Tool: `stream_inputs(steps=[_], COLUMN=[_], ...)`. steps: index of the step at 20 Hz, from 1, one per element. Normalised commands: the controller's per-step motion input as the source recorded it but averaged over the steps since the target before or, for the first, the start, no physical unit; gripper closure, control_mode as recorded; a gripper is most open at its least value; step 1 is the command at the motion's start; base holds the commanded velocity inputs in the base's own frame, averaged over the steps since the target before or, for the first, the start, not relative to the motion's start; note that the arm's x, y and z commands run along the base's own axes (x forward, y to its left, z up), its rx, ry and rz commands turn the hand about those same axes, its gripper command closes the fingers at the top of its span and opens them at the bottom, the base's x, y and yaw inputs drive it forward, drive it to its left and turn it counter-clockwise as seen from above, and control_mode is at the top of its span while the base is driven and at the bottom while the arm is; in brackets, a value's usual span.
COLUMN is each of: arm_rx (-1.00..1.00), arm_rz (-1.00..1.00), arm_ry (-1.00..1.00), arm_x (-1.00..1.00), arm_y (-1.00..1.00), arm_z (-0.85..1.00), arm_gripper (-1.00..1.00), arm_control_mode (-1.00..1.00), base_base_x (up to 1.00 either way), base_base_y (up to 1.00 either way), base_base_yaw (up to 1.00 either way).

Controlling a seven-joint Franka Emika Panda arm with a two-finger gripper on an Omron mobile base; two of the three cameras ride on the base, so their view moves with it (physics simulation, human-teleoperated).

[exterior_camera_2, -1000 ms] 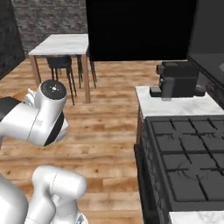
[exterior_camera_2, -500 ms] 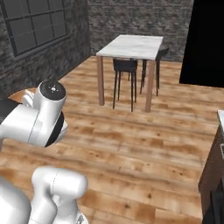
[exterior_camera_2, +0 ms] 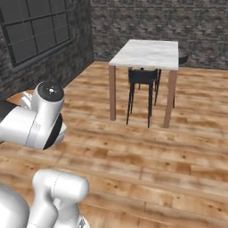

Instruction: The microwave is finished heating the shrimp and eggplant. Take the bowl containing the food and place it on the dining counter.

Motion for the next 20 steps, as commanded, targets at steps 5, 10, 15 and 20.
stream_inputs(steps=[5,10,15,20], arm_rx=[0.0,0.0,0.0,0.0], arm_rz=[0.0,0.0,0.0,0.0], arm_ry=[0.0,0.0,0.0,0.0], arm_x=[0.0,0.0,0.0,0.0], arm_y=[0.0,0.0,0.0,0.0], arm_z=[0.0,0.0,0.0,0.0], arm_gripper=[1.0,1.0,1.0,1.0], arm_control_mode=[1.0,1.0,1.0,1.0], base_base_x=[1.0,1.0,1.0,1.0], base_base_y=[0.59,0.22,0.0,0.0], base_base_yaw=[-0.25,-0.33,-0.29,-0.18])
